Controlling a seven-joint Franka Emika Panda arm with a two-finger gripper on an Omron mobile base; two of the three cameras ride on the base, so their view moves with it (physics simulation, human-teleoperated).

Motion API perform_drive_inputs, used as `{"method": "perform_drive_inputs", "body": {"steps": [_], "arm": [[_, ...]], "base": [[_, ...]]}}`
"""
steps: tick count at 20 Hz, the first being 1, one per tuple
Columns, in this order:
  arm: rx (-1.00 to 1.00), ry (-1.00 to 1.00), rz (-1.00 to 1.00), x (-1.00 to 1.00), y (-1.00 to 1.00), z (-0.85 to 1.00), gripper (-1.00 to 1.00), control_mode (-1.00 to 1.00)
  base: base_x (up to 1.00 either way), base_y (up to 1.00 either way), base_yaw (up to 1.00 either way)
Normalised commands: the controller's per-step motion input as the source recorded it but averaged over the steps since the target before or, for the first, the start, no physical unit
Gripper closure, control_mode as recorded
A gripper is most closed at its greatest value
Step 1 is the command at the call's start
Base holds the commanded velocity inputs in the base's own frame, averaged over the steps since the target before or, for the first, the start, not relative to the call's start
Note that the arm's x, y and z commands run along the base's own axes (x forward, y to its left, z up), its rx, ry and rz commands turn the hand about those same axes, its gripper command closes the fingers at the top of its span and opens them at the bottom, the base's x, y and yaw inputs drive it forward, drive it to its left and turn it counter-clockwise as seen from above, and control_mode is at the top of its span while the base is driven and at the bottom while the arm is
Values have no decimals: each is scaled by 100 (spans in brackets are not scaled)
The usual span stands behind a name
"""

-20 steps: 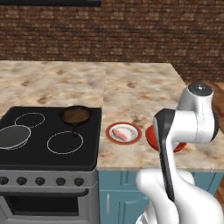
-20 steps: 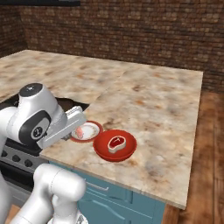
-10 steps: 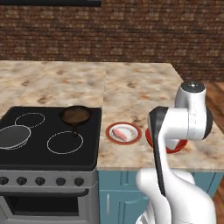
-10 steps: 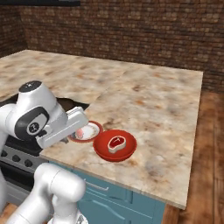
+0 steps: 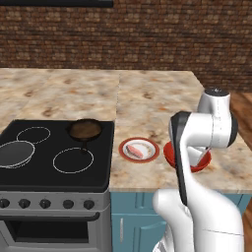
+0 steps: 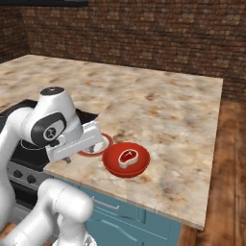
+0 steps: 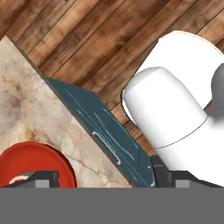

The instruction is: Place one of the steaks on the plate and the other in the bowl. Then place the bowl in the fridge.

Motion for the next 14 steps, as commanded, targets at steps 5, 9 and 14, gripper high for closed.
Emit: {"method": "perform_drive_inputs", "body": {"steps": [5,9,14], "arm": [[1,9,-7,39,7,-29,-100,-100],[0,11,-6,50,21,-34,-100,-100],[0,4,-7,44,22,-37,-100,-100]], "base": [[0,0,0],[0,0,0],[0,0,0]]}}
